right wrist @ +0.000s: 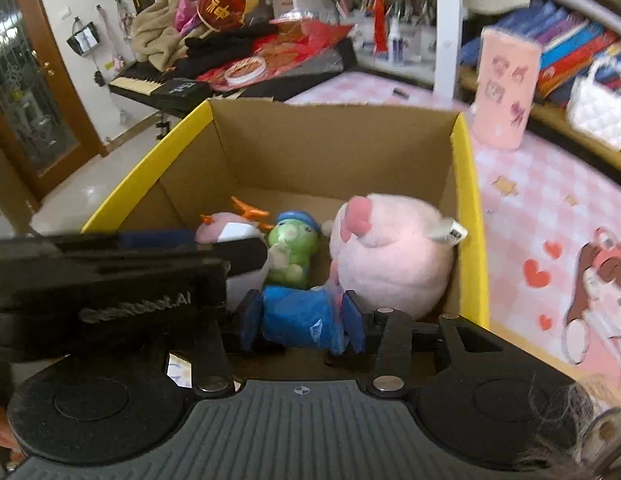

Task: Organize objects

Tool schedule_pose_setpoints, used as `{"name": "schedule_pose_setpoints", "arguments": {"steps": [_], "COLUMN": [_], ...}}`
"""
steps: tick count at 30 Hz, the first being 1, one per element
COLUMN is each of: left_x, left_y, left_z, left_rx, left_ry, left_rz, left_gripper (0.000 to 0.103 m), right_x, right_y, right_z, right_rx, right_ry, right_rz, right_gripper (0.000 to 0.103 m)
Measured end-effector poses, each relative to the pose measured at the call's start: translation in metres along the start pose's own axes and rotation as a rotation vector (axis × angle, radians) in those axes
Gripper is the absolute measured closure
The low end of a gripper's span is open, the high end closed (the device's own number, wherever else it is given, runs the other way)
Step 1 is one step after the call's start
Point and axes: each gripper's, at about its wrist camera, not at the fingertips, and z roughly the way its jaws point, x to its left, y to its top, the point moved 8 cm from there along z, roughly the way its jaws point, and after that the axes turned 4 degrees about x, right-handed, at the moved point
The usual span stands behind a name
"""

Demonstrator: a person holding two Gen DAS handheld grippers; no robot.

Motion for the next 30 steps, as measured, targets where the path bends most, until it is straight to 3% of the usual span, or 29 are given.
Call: {"name": "schedule_pose_setpoints", "arguments": {"steps": [3,8,10,12,16,24,30], "left_x": [-0.008,-0.022,-0.026,-0.027,-0.039,-0.089,-0.106], "left_y": [0.004,0.008,0.007,0.001,-0.028,-0.079,-0.107], "left_z": [-0.022,-0.060,-0.074,-0.084,-0.094,-0.098,-0.098], "left_rx": [-0.080,-0.159,-0.208,-0.237,-0.206,-0.108,-0.071], "left_ry": [-0.046,-0.026,-0.031,-0.064,-0.097,-0.101,-0.019], "left_rz": [0.007,0.078,0.077,0.048,0.017,0.203,0.286], "left_gripper": [0.019,0.014,0.006,0.005,0.005,0.005,0.005], "right_x": [0.002,0.000,-0.005,-0.011,-0.026,-0.061,-0.081], "right_y": [-0.001,-0.009,-0.018,-0.030,-0.062,-0.133,-0.181], "right_z": [-0.017,-0.056,-0.075,-0.092,-0.123,-0.159,-0.178], "right_rx": [-0.069,-0.165,-0.208,-0.240,-0.272,-0.239,-0.227], "right_ry": [0.019,0.001,-0.024,-0.079,-0.180,-0.430,-0.561], "right_rz": [0.009,0.026,0.050,0.083,0.155,0.275,0.443], "right_gripper": [0.046,0.046,0.043,0.039,0.039,0.038,0.037]}}
